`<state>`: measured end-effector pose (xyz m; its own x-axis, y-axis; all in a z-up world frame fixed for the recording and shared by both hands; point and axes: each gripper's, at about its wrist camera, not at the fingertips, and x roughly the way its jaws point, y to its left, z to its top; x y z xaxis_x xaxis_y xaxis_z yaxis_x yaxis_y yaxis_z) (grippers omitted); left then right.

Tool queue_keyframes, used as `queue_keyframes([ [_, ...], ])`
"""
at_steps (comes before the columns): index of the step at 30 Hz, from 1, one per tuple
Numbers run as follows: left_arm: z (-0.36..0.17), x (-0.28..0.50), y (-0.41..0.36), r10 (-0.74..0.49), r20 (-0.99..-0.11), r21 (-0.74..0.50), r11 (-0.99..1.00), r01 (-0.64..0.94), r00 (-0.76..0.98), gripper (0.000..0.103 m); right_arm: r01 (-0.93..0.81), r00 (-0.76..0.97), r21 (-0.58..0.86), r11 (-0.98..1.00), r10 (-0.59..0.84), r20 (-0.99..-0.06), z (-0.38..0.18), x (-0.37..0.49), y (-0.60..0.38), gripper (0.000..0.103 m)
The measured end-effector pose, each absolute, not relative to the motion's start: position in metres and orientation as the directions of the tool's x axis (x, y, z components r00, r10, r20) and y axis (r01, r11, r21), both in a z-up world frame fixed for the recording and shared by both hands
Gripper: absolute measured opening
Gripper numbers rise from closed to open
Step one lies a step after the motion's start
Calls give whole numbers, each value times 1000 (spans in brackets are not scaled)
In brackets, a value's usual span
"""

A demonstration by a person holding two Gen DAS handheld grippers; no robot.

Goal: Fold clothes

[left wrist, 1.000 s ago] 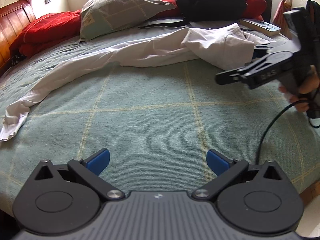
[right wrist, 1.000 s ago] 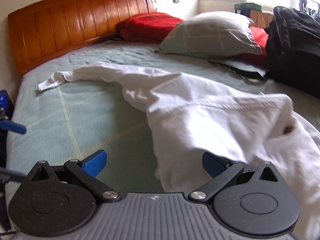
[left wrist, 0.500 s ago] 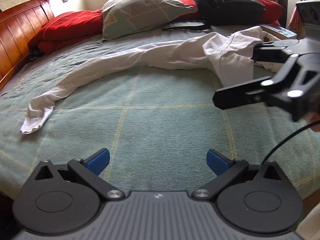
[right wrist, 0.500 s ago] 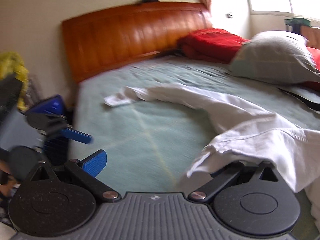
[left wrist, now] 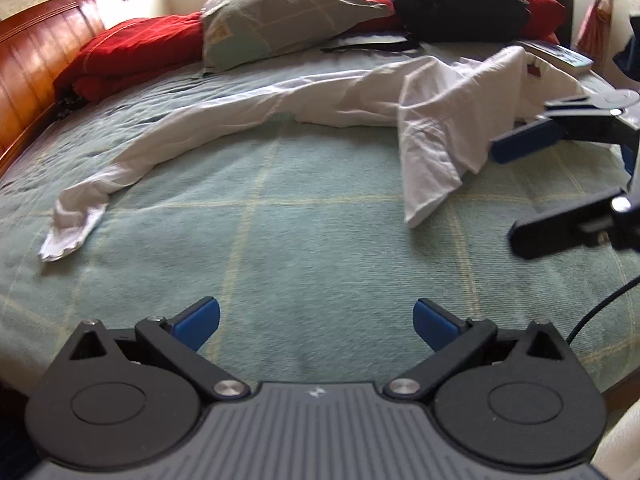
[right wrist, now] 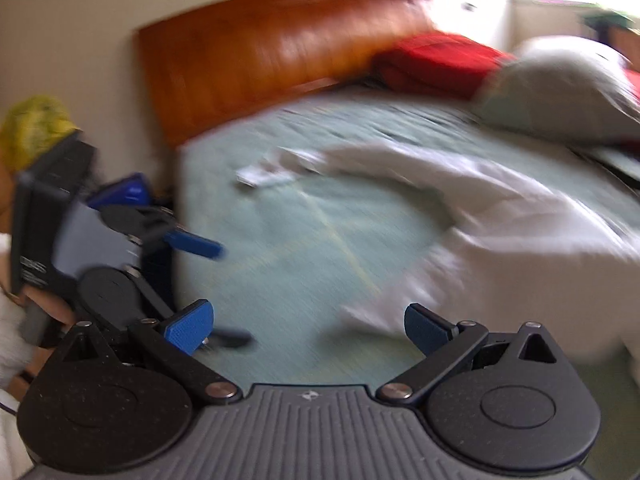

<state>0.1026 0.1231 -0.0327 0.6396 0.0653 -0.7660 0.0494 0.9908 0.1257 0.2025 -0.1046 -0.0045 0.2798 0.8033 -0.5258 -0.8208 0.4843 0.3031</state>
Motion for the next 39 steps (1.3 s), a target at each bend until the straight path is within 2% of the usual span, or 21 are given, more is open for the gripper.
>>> queue_keyframes([
  [10,-49,144,77,-99,-770,67,970,235,630,102,-451,518,333,828,547,-658,-31,222,-227,103],
  [15,-55,151,70,-120,-773,48,968,245,623,102,-358,580,383,852,524,-623,-50,235,-266,103],
  [24,-57,149,69,-113,-777,42,972,230,620,102,-423,617,457,783,618,-487,-52,282,-251,103],
  [30,-57,149,69,-112,-778,41,973,227,618,103,-530,576,412,741,671,-466,-42,278,-233,103],
  [32,-57,149,69,-111,-779,40,973,227,618,103,-518,556,436,736,677,-482,-45,282,-233,103],
  [39,-57,149,68,-106,-780,44,974,223,617,103,-647,487,448,617,786,-380,-10,252,-230,103],
])
